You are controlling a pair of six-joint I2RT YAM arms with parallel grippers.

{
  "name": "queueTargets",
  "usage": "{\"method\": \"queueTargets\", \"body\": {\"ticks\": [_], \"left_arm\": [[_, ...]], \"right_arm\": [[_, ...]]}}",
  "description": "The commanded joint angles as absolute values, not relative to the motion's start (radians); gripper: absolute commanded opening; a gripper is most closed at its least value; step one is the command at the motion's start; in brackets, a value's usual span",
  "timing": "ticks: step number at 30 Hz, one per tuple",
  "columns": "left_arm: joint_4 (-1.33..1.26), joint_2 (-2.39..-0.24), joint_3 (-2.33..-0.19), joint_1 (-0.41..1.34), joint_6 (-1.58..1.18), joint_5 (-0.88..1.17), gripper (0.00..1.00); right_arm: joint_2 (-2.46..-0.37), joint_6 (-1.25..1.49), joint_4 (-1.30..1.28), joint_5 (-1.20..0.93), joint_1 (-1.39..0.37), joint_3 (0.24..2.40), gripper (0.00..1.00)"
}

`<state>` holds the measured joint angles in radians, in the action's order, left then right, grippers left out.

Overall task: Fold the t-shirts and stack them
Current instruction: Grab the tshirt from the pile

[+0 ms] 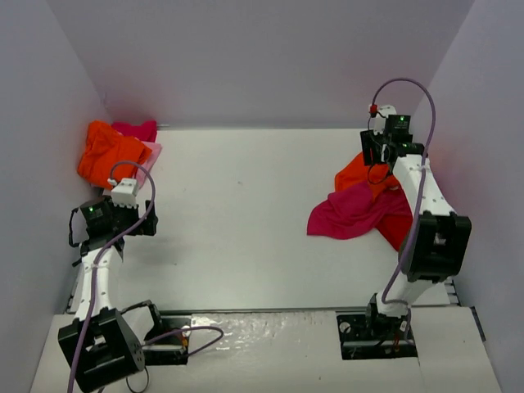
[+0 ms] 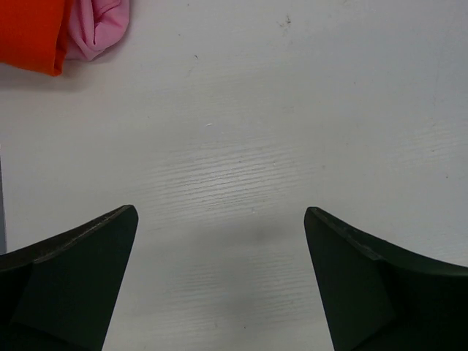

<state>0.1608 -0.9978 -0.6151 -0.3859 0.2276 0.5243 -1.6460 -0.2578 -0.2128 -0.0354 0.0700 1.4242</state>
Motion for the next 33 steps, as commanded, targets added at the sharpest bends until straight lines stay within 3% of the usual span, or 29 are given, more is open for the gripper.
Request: {"method": "queueTargets", "body": {"ticks": [1, 2, 7, 24, 29, 33], "left_arm": [[0.107, -0.968, -0.64, -0.392, 0.235, 0.547, 0.97], [0.107, -0.968, -0.637, -0.393, 0.236, 0.546, 0.97], [0.094, -0.979, -0.644, -0.393, 0.225, 0.545, 0.97], [0.069, -0.982, -0.641, -0.391, 0.212, 0.538, 0.97], [0.077, -0.974, -0.64, -0.393, 0.21, 0.527, 0.97], [0.085, -0.964, -0.62, -0.401, 0.225, 0.523, 0.97]], "right_arm": [[-1.546, -0.223, -0.179, -0.106, 0.068, 1.449, 0.9], [-1.539, -0.232, -0.183, -0.102, 0.067, 1.452, 0.95], [-1.54, -0.284, -0.186, -0.071, 0.074, 1.439, 0.98], [-1.489, -0.229, -0.036, -0.139, 0.078, 1.305, 1.0], [-1.799, -0.206, -0.182, -0.173, 0.075, 1.62, 1.0], [-1.943, -0.234, -0.309, -0.184, 0.05, 1.745, 1.0]]}}
